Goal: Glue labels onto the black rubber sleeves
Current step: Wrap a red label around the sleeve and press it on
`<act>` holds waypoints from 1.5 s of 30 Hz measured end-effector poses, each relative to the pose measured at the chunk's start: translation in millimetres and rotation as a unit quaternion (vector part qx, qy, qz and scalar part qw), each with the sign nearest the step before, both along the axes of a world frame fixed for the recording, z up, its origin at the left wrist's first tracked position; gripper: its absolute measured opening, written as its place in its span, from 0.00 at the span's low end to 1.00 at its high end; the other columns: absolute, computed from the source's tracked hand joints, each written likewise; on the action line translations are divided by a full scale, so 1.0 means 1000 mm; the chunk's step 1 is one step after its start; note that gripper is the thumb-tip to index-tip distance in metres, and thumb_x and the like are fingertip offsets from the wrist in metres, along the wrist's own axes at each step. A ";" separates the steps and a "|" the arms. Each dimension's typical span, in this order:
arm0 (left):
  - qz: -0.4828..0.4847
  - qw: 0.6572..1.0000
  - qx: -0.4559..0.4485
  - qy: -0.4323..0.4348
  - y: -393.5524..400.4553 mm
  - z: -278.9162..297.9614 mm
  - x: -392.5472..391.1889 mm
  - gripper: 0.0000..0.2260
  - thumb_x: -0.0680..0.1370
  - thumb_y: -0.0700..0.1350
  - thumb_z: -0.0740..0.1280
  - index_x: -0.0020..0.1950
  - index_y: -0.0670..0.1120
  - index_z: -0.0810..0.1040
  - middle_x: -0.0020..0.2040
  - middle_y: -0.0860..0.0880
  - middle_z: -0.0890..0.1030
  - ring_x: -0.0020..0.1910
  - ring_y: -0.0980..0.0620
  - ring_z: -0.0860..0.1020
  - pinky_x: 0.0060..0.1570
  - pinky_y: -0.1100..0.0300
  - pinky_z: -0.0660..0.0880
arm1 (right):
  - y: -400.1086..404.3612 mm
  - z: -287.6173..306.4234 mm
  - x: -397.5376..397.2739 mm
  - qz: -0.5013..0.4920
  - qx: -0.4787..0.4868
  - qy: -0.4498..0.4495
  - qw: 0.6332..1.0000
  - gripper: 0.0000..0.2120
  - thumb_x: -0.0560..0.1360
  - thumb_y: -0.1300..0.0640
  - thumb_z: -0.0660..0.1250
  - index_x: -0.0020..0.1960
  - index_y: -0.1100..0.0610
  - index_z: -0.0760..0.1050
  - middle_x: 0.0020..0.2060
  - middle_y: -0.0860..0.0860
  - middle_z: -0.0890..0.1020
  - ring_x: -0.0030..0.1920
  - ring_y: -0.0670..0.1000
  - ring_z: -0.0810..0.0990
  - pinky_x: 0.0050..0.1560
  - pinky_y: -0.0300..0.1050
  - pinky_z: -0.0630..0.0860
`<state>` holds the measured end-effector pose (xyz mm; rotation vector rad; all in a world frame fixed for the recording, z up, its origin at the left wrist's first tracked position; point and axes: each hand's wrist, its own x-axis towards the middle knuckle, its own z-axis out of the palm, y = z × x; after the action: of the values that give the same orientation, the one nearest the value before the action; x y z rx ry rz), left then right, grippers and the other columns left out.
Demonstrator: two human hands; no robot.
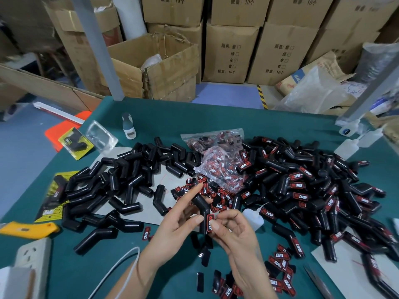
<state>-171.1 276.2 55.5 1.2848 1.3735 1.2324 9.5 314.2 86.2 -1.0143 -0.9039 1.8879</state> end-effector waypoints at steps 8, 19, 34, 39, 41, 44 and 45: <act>-0.002 1.000 0.003 -0.004 0.001 0.002 0.002 0.29 0.82 0.57 0.71 0.82 0.62 0.64 0.79 0.50 0.72 0.80 0.46 0.67 0.76 0.32 0.63 | -0.001 -0.002 -0.001 -0.009 0.005 -0.006 1.000 0.10 0.65 0.59 0.81 0.44 0.54 0.83 0.43 0.58 0.83 0.45 0.55 0.81 0.51 0.46 0.83; -0.005 1.000 0.001 -0.006 0.000 0.001 0.001 0.30 0.82 0.59 0.71 0.82 0.63 0.64 0.79 0.51 0.71 0.80 0.45 0.67 0.76 0.31 0.63 | -0.001 -0.002 -0.002 -0.006 0.010 -0.007 1.000 0.10 0.65 0.58 0.81 0.44 0.52 0.84 0.43 0.57 0.84 0.47 0.55 0.81 0.53 0.47 0.83; -0.005 1.000 -0.001 -0.003 0.001 -0.001 0.001 0.30 0.82 0.57 0.71 0.82 0.63 0.64 0.79 0.51 0.71 0.80 0.46 0.66 0.76 0.31 0.62 | -0.001 -0.002 -0.001 -0.005 0.011 -0.019 1.000 0.11 0.66 0.58 0.81 0.45 0.52 0.83 0.43 0.56 0.84 0.46 0.55 0.82 0.52 0.45 0.83; -0.007 1.000 0.000 0.001 0.001 -0.002 0.001 0.29 0.82 0.57 0.71 0.82 0.63 0.64 0.80 0.52 0.71 0.81 0.47 0.66 0.77 0.32 0.62 | -0.001 -0.002 -0.002 -0.005 0.018 -0.012 1.000 0.11 0.65 0.57 0.81 0.45 0.52 0.83 0.43 0.55 0.85 0.46 0.53 0.82 0.50 0.44 0.83; -0.006 1.000 0.002 0.000 0.002 -0.002 0.001 0.29 0.82 0.56 0.71 0.82 0.63 0.64 0.80 0.52 0.71 0.81 0.47 0.66 0.77 0.32 0.63 | -0.001 -0.001 -0.002 -0.006 0.020 -0.015 1.000 0.11 0.65 0.56 0.81 0.45 0.52 0.83 0.42 0.54 0.85 0.45 0.52 0.83 0.50 0.43 0.82; -0.006 1.000 -0.001 -0.001 0.002 -0.002 0.001 0.30 0.82 0.57 0.71 0.82 0.63 0.64 0.80 0.52 0.71 0.80 0.48 0.66 0.76 0.32 0.63 | -0.001 -0.002 -0.002 -0.006 0.023 -0.022 0.999 0.12 0.65 0.55 0.81 0.45 0.53 0.83 0.41 0.53 0.84 0.44 0.51 0.82 0.50 0.43 0.82; -0.006 1.000 -0.003 -0.002 0.001 -0.003 0.001 0.30 0.82 0.57 0.71 0.82 0.63 0.64 0.79 0.52 0.71 0.80 0.48 0.66 0.76 0.32 0.63 | -0.001 -0.003 -0.001 -0.006 0.024 -0.024 0.999 0.12 0.65 0.55 0.81 0.45 0.53 0.83 0.41 0.53 0.84 0.44 0.51 0.82 0.50 0.44 0.83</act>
<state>-170.1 277.5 52.4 1.2841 1.3641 1.2225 8.1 312.9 83.7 -1.0372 -0.9636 1.8313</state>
